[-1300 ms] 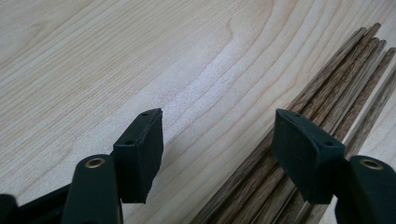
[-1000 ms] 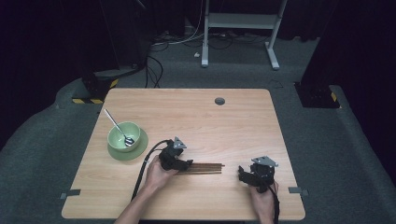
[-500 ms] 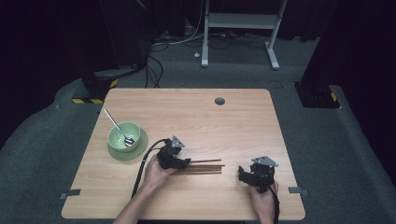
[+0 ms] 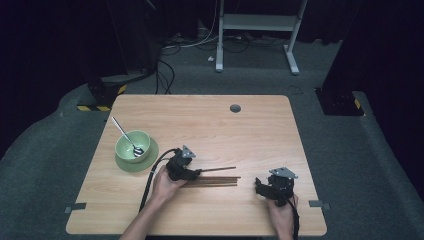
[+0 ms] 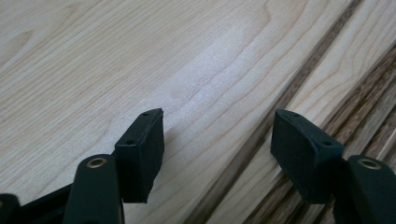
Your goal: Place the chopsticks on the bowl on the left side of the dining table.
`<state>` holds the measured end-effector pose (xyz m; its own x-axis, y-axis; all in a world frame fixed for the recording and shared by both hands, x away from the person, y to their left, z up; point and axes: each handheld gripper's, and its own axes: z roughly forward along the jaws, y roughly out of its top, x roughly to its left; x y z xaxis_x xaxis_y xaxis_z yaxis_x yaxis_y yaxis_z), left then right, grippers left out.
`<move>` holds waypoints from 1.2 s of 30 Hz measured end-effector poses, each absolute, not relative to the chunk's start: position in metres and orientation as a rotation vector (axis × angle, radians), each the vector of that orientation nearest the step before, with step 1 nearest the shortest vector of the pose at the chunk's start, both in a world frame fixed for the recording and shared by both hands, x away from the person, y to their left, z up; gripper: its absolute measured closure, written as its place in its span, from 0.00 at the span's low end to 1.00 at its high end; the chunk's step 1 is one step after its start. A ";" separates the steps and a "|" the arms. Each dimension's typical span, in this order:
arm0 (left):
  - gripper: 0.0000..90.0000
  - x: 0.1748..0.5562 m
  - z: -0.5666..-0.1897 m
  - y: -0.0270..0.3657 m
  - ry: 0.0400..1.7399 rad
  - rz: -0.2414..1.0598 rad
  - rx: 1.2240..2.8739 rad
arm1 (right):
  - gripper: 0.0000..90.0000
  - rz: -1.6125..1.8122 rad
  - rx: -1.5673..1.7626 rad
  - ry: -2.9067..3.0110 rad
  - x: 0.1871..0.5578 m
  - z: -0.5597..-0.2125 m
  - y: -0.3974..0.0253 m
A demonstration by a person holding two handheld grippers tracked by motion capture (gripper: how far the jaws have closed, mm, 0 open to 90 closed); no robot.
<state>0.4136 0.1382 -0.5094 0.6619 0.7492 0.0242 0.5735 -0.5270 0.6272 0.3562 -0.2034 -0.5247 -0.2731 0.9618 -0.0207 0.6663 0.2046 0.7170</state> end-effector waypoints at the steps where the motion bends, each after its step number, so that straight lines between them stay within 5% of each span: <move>1: 0.40 0.414 -0.509 0.139 1.025 0.387 2.285 | 0.20 0.833 1.506 2.017 0.356 -0.525 -0.204; 36: 0.66 0.429 -0.507 0.157 1.057 0.389 2.271 | 0.20 0.833 1.508 2.016 0.356 -0.525 -0.203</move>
<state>0.4286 0.1572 -0.5075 0.6408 0.7676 0.0126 0.5929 -0.5052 0.6271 0.3562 -0.2034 -0.5247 -0.2736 0.9616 -0.0213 0.6659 0.2053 0.7172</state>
